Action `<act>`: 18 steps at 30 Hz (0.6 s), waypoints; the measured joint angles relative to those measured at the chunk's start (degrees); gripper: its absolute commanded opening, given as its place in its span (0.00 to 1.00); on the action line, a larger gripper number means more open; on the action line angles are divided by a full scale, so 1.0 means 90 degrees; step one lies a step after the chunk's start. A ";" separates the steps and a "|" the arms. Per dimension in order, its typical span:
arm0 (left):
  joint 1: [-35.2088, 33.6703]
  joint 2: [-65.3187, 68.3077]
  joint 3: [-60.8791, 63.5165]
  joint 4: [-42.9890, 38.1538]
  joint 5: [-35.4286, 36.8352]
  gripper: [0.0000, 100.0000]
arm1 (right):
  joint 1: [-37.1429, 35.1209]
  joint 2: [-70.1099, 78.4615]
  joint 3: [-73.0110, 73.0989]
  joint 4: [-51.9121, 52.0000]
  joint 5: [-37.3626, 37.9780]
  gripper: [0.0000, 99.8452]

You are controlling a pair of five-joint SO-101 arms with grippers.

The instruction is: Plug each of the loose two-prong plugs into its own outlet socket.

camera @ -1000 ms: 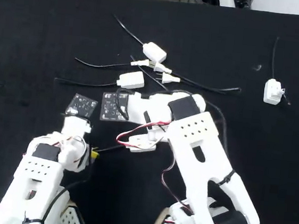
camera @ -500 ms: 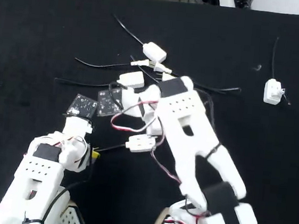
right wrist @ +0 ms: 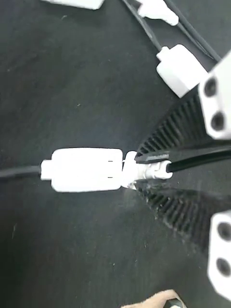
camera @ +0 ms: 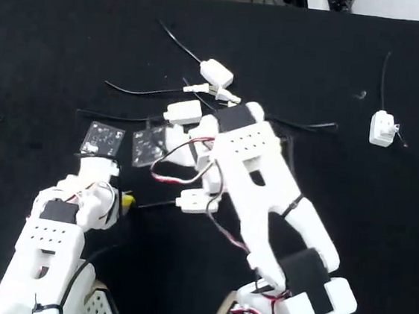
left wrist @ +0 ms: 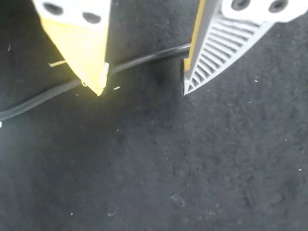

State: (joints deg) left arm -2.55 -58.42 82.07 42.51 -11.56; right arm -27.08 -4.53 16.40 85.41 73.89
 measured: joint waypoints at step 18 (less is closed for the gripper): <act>-0.0039 0.0000 0.0000 0.0000 0.0068 0.25 | -0.0166 0.0000 0.0000 -0.0166 0.0000 0.01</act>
State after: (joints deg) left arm -2.90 -58.42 82.07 42.51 -10.95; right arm -28.57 -4.53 16.40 83.91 73.89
